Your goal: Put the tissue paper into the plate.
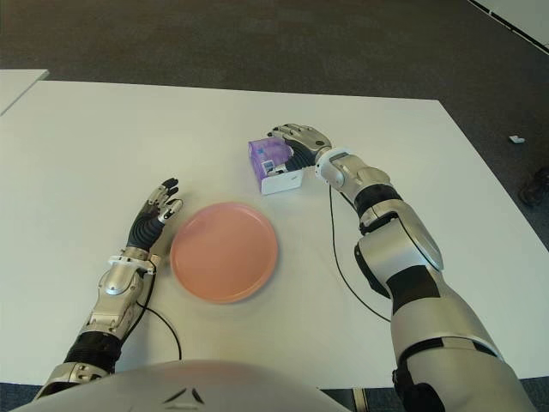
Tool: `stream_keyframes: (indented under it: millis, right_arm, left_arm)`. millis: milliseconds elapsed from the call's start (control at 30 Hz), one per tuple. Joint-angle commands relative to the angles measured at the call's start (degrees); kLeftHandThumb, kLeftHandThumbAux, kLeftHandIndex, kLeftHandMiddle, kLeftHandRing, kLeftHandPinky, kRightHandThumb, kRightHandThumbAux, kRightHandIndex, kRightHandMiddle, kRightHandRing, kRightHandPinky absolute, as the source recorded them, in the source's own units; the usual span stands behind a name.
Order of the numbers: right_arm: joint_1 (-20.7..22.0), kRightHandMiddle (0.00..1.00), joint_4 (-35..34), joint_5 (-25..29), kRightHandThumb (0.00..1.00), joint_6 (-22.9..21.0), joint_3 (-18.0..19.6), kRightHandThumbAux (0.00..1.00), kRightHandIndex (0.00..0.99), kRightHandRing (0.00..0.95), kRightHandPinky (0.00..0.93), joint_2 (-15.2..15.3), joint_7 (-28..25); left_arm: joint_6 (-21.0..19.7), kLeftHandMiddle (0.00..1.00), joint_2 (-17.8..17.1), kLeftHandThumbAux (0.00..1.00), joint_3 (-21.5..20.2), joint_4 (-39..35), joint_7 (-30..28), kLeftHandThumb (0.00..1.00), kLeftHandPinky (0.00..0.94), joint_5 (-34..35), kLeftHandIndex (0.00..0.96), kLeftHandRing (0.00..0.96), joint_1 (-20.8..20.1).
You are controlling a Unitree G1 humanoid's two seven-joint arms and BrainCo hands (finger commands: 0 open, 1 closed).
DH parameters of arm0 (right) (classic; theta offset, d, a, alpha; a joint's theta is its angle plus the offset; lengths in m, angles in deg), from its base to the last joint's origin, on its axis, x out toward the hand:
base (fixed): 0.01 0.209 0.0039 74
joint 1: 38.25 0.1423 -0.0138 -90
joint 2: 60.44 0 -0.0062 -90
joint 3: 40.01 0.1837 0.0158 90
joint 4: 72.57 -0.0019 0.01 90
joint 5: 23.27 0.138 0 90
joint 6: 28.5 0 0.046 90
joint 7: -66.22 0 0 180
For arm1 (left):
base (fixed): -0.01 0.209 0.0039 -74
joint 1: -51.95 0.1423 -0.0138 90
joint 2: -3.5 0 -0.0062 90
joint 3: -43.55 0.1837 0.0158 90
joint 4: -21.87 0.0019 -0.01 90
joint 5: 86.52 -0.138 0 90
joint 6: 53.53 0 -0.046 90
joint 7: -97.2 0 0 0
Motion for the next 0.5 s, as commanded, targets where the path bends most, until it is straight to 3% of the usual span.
stream_keyframes:
  millis: [33, 500]
  right_arm:
    - [-1.46, 0.000, -0.87, -1.46, 0.372, 1.38, -1.18, 0.306, 0.013, 0.000, 0.000, 0.75, 1.13]
    - [-1.69, 0.000, -1.62, -3.69, 0.373, 2.82, -3.40, 0.300, 0.011, 0.000, 0.000, 1.11, 2.41]
  left_arm:
    - [-1.59, 0.000, 0.95, 0.410, 0.02, 3.42, 0.82, 0.000, 0.000, -0.18, 0.000, 0.000, 2.39]
    - [-0.80, 0.000, 0.95, 0.414, 0.36, 3.76, 1.30, 0.000, 0.000, -1.05, 0.000, 0.000, 2.61]
